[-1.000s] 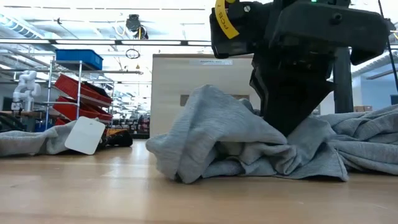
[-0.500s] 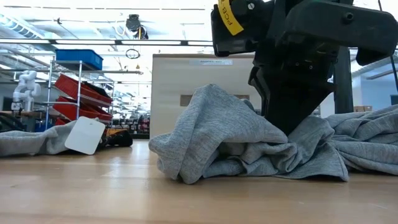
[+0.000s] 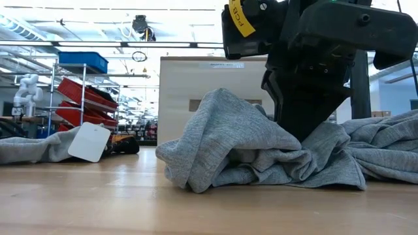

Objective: Sort clothes
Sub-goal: Put the gray shirt into the laundry organizer

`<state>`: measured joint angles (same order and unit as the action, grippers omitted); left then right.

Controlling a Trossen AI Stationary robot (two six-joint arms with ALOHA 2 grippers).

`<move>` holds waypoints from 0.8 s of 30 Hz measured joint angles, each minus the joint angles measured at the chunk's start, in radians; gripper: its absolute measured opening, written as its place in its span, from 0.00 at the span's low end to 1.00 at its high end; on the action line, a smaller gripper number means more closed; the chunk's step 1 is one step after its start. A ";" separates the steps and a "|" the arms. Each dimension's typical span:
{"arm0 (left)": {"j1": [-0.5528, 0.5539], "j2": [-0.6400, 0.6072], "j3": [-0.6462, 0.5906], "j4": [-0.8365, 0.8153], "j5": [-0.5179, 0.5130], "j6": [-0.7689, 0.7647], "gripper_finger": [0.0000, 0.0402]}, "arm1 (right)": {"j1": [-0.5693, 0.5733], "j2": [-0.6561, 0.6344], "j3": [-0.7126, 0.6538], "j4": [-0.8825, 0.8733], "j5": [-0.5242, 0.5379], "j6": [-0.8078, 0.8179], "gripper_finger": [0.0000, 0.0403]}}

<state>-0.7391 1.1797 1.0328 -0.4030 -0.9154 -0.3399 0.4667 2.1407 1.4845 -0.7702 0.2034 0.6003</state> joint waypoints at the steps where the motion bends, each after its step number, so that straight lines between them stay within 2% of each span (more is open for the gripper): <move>1: 0.000 0.000 0.000 0.000 0.000 -0.006 0.61 | 0.000 0.000 0.000 0.001 0.000 0.000 0.10; 17: 0.000 0.000 0.000 0.005 0.000 -0.023 0.61 | -0.003 0.000 -0.002 0.022 0.022 0.011 0.10; 24: 0.000 0.000 0.000 0.004 0.000 -0.023 0.61 | -0.004 -0.054 -0.007 0.016 0.026 0.009 0.10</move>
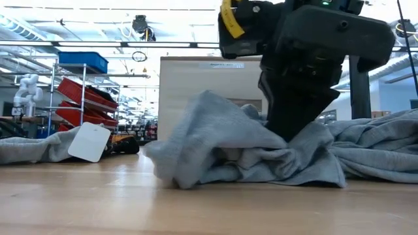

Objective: Sort clothes
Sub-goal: Put the gray shirt into the laundry organizer

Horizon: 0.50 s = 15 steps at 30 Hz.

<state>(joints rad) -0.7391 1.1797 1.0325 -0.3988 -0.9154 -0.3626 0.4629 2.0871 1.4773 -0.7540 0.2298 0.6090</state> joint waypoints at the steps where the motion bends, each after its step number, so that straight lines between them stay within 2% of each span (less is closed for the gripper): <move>1: 0.000 0.000 0.000 -0.001 0.000 0.000 0.61 | 0.000 -0.012 -0.003 -0.009 -0.001 0.000 0.10; 15: 0.000 0.000 0.000 -0.001 0.000 0.000 0.61 | 0.000 -0.134 -0.003 -0.020 0.025 -0.005 0.10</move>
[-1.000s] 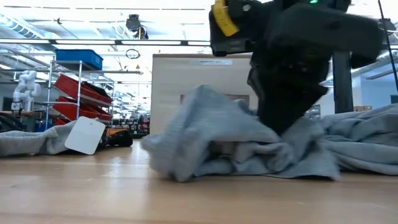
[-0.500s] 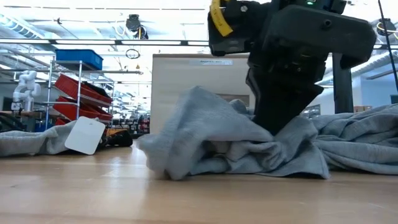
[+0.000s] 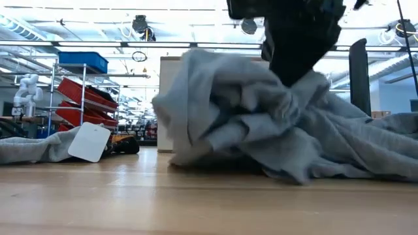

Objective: Sort clothes
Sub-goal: Put the gray shirt into the laundry organizer

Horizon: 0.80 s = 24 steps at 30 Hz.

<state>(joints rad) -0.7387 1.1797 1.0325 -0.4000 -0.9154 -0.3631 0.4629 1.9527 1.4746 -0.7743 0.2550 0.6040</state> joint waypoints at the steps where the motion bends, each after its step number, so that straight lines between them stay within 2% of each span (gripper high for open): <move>1: 0.000 0.000 0.000 0.000 0.000 0.000 0.61 | 0.000 -0.011 0.000 -0.003 0.001 -0.004 0.10; 8: 0.000 0.000 0.000 -0.002 0.000 0.000 0.61 | 0.000 -0.126 0.002 -0.006 0.019 -0.041 0.10; 16: 0.000 0.000 0.000 -0.003 0.000 0.002 0.61 | -0.005 -0.314 0.003 0.027 0.138 -0.144 0.10; 20: 0.000 0.000 0.000 -0.003 0.000 0.002 0.61 | -0.018 -0.406 0.004 0.109 0.193 -0.235 0.10; 24: 0.000 0.000 0.000 -0.003 0.000 0.001 0.61 | -0.043 -0.478 0.005 0.231 0.198 -0.339 0.10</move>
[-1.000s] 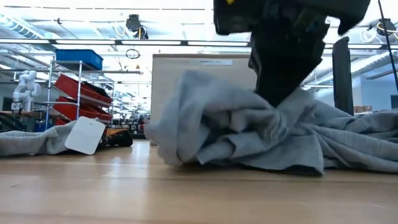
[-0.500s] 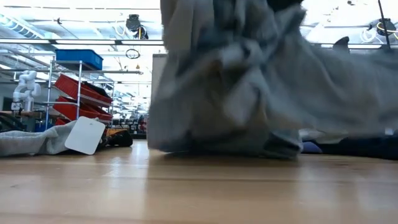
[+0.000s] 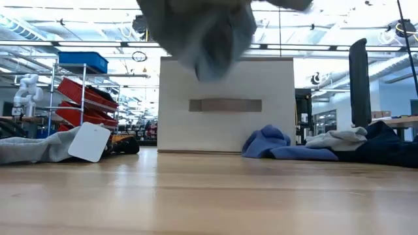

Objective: Sort clothes
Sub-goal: Put the gray shirt into the laundry organizer

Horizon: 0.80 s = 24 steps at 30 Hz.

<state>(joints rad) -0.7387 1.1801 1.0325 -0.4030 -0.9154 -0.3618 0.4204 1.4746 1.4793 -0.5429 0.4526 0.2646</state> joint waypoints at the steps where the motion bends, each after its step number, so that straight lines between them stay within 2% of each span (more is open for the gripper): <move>1: 0.000 0.000 0.000 0.000 0.000 0.000 0.61 | -0.006 -0.014 0.001 0.030 -0.002 -0.025 0.10; 7: 0.000 0.000 0.000 0.000 0.000 0.000 0.61 | -0.055 -0.074 0.001 0.197 -0.007 -0.174 0.10; 15: 0.000 0.003 -0.006 -0.006 0.000 0.000 0.61 | -0.151 -0.079 0.001 0.437 -0.008 -0.376 0.10; 20: 0.000 0.009 -0.025 -0.009 0.013 -0.023 0.61 | -0.282 -0.095 0.001 0.452 0.036 -0.408 0.10; 24: 0.000 0.009 -0.026 -0.015 0.015 -0.021 0.61 | -0.420 -0.098 0.001 0.382 0.034 -0.356 0.10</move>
<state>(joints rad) -0.7387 1.1892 1.0069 -0.4183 -0.8999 -0.3833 -0.0001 1.3769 1.4803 -0.1609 0.4867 -0.0909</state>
